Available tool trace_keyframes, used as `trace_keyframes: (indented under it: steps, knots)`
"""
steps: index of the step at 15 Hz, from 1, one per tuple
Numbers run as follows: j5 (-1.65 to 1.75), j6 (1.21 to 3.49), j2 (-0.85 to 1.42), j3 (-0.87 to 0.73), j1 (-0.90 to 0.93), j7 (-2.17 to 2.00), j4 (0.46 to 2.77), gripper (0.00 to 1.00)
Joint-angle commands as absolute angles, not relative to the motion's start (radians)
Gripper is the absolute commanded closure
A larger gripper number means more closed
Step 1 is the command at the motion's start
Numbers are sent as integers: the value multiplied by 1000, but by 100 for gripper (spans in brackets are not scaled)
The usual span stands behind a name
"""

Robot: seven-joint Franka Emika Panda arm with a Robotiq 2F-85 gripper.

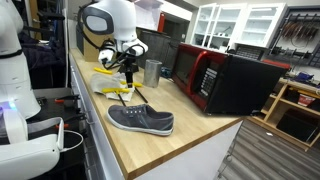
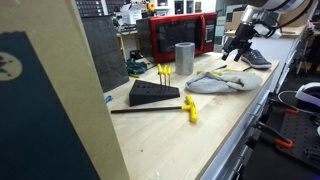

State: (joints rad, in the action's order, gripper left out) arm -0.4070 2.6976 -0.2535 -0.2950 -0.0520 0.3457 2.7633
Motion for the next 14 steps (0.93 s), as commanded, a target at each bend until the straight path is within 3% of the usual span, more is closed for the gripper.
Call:
trace_keyframes:
  steps: [1,14]
  knots:
    - [-384,2607,-221,-295,-80,283,2726,0]
    - [-249,2474,-213,-220,-206,-184,2675,0]
